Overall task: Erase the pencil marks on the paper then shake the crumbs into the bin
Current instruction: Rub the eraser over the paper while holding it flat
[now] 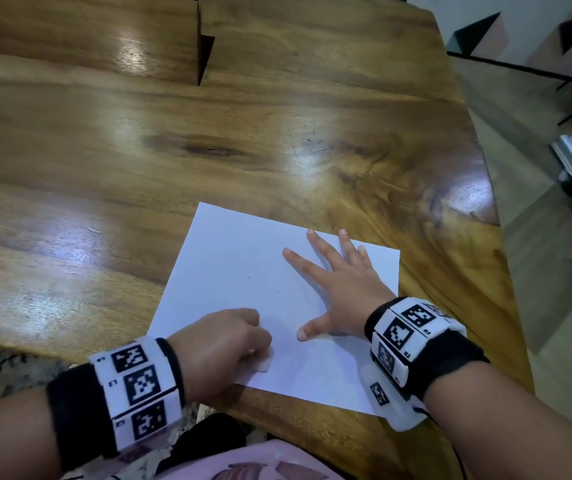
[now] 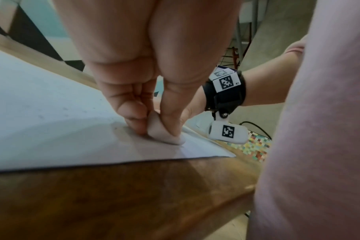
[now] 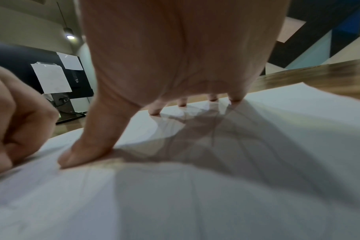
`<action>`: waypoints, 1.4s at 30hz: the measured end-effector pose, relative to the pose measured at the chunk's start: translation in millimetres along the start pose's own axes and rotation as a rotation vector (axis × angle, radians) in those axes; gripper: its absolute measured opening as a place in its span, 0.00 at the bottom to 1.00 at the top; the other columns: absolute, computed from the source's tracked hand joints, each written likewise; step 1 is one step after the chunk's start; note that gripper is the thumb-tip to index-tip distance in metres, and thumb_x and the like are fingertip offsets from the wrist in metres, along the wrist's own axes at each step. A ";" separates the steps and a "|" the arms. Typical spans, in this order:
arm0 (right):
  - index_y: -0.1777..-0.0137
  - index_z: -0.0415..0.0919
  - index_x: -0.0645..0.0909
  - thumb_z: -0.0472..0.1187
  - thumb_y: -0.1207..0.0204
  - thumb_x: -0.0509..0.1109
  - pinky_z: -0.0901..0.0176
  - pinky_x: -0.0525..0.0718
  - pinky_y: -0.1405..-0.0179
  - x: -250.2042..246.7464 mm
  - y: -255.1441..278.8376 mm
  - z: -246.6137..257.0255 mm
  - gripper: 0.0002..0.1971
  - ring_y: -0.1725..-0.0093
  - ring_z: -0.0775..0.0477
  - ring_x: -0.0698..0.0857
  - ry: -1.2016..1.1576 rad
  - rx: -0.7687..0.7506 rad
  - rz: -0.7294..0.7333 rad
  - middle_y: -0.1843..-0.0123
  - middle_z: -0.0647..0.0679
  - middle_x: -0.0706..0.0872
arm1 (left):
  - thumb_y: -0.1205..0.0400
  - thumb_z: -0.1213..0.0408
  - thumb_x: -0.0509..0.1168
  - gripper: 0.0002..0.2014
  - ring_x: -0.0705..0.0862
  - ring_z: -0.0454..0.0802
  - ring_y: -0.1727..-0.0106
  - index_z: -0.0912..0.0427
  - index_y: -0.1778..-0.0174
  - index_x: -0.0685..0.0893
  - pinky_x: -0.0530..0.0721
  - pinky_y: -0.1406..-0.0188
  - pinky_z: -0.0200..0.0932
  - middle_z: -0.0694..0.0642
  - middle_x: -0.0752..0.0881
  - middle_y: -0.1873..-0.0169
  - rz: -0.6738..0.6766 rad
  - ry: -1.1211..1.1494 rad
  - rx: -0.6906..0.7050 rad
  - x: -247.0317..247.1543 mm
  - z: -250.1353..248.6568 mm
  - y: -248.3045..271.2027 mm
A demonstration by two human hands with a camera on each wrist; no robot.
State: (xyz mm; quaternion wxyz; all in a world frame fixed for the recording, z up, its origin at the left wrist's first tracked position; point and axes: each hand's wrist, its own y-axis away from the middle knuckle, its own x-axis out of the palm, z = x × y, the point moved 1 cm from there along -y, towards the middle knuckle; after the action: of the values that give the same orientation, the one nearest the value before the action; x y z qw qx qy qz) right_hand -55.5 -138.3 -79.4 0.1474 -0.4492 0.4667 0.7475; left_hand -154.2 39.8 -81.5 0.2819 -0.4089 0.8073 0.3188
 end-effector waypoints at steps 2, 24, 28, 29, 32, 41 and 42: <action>0.22 0.69 0.31 0.70 0.39 0.72 0.37 0.31 0.22 0.7 1.5 1.7 0.58 0.22 0.39 0.21 0.016 -0.007 -0.011 0.19 0.56 0.23 | 0.23 0.59 0.65 0.05 0.78 0.43 0.62 0.52 0.63 0.84 0.69 0.65 0.29 0.45 0.74 0.65 -0.012 0.019 -0.008 0.1 0.0 -1.3; 0.18 0.57 0.32 0.58 0.34 0.77 0.55 0.43 0.20 3.3 31.9 0.4 0.60 0.19 0.50 0.27 -0.095 -0.020 0.013 0.18 0.56 0.24 | 0.29 0.60 0.69 0.01 0.76 0.30 0.69 0.50 0.65 0.82 0.70 0.66 0.22 0.39 0.73 0.72 0.022 0.065 -0.065 -10.5 10.8 6.1; 0.18 0.57 0.33 0.58 0.34 0.78 0.55 0.43 0.20 4.0 31.1 0.1 0.59 0.19 0.50 0.27 -0.106 -0.020 0.009 0.18 0.56 0.24 | 0.29 0.59 0.72 0.03 0.73 0.32 0.72 0.53 0.66 0.87 0.68 0.73 0.26 0.43 0.74 0.70 -0.197 0.047 -0.104 -25.6 13.7 -25.9; 0.18 0.57 0.33 0.57 0.34 0.78 0.56 0.43 0.20 4.4 30.9 -0.2 0.60 0.19 0.50 0.27 -0.110 -0.019 0.010 0.19 0.57 0.24 | 0.28 0.61 0.71 0.02 0.73 0.34 0.72 0.53 0.66 0.87 0.67 0.73 0.25 0.43 0.73 0.70 -0.226 0.029 -0.115 -24.7 12.3 -30.7; 0.18 0.58 0.33 0.58 0.35 0.78 0.57 0.43 0.21 6.0 29.8 -1.2 0.60 0.19 0.50 0.27 -0.113 -0.018 0.005 0.19 0.57 0.24 | 0.28 0.63 0.69 0.04 0.76 0.44 0.68 0.53 0.68 0.84 0.68 0.70 0.30 0.43 0.71 0.71 -0.151 -0.006 0.000 -6.2 1.1 -23.2; 0.18 0.58 0.34 0.58 0.37 0.79 0.57 0.43 0.21 6.8 29.7 -1.5 0.61 0.19 0.50 0.29 -0.117 -0.028 -0.030 0.18 0.56 0.26 | 0.23 0.61 0.65 0.07 0.81 0.59 0.51 0.59 0.56 0.85 0.75 0.55 0.44 0.57 0.78 0.60 -0.241 -0.123 -0.137 -39.1 -4.4 -79.2; 0.18 0.58 0.34 0.57 0.37 0.80 0.57 0.43 0.21 7.2 29.7 -1.6 0.61 0.19 0.50 0.29 -0.125 -0.027 -0.034 0.18 0.56 0.26 | 0.23 0.61 0.64 0.07 0.81 0.59 0.52 0.59 0.57 0.85 0.75 0.55 0.44 0.57 0.78 0.61 -0.235 -0.140 -0.121 -36.9 -5.5 -79.8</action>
State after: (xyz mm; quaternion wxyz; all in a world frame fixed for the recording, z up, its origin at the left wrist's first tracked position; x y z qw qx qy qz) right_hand -77.5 -156.6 -68.7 0.1828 -0.4113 0.4388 0.7777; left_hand -69.6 16.6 -74.3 0.3477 -0.4937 0.7116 0.3592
